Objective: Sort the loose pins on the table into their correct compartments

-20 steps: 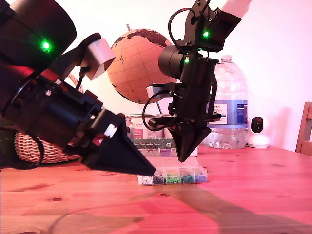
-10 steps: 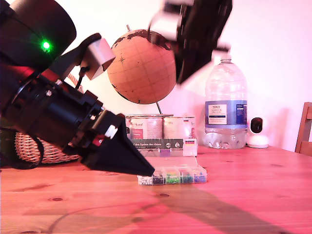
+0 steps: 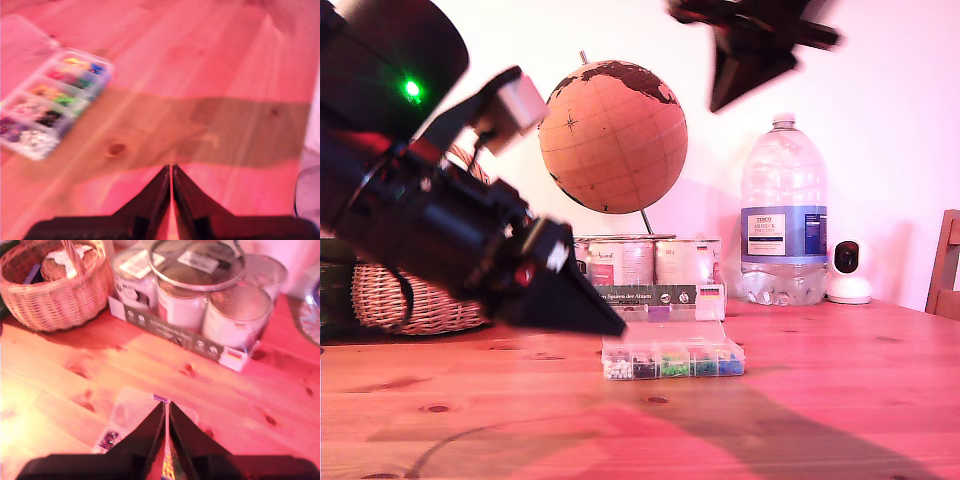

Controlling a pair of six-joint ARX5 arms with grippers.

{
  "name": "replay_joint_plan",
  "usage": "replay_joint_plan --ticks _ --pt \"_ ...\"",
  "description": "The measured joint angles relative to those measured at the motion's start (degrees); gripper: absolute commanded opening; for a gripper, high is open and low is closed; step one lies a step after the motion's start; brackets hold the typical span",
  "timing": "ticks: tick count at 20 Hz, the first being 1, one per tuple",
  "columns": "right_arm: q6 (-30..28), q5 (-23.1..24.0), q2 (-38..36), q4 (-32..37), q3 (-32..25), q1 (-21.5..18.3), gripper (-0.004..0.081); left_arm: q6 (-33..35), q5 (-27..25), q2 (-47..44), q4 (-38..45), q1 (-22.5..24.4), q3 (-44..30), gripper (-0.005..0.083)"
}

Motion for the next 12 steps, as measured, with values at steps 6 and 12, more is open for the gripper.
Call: replay_joint_plan --ticks 6,12 --pt "0.24 -1.03 -10.82 20.33 -23.30 0.02 -0.0013 -2.25 -3.98 -13.70 -2.54 3.43 0.13 -0.0023" --pt "1.49 -4.20 -21.64 29.35 -37.68 0.07 -0.0013 -2.34 -5.09 -20.35 -10.32 4.37 0.22 -0.0023"
